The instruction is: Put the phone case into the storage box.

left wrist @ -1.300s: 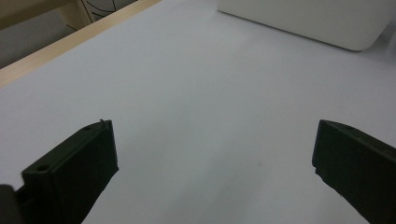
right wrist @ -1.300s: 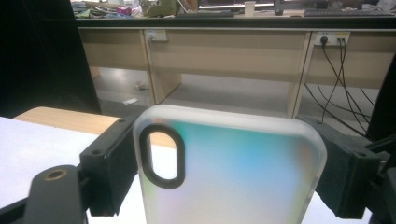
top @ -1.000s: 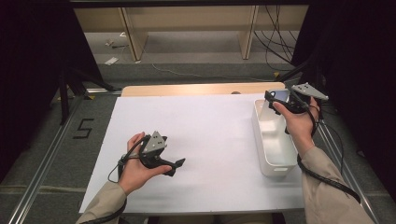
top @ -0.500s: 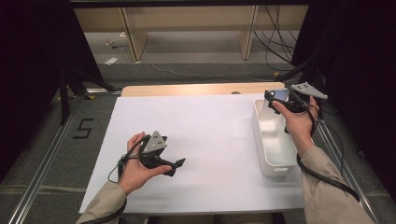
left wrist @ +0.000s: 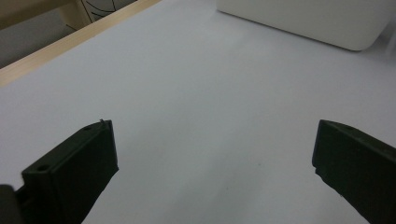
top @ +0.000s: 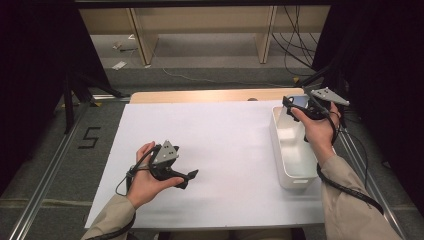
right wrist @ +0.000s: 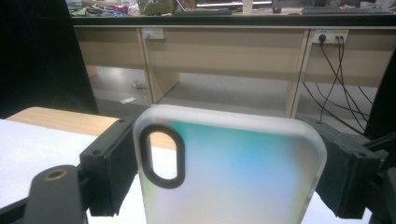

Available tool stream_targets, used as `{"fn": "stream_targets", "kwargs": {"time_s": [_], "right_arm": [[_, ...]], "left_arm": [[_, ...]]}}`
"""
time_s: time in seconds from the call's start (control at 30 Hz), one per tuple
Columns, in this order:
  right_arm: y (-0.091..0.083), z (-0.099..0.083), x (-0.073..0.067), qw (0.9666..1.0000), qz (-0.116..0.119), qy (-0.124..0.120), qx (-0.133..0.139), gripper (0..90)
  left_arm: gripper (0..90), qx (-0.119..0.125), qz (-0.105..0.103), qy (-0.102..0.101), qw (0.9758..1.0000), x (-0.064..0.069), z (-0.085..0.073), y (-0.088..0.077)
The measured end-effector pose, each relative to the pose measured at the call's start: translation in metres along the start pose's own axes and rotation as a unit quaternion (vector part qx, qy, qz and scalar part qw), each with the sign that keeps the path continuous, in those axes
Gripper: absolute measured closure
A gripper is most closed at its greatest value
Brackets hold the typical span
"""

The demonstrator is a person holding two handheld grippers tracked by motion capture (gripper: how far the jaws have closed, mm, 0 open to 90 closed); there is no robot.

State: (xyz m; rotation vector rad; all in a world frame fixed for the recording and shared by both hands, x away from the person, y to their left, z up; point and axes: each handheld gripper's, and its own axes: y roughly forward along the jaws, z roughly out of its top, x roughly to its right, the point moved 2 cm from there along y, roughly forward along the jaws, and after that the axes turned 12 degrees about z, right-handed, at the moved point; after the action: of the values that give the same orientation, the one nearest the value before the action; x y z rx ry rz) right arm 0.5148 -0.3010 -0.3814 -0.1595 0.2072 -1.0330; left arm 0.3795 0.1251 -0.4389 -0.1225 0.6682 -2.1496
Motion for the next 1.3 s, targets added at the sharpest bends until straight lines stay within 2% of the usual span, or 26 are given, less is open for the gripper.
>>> {"fn": "stream_targets", "kwargs": {"time_s": [1.3], "right_arm": [[0.0084,-0.0034,0.0064,1.0000,-0.004,0.003,-0.007,19.0]], "left_arm": [[0.0,0.000,0.001,0.001,1.0000,-0.0001,0.0000,-0.0002]]}}
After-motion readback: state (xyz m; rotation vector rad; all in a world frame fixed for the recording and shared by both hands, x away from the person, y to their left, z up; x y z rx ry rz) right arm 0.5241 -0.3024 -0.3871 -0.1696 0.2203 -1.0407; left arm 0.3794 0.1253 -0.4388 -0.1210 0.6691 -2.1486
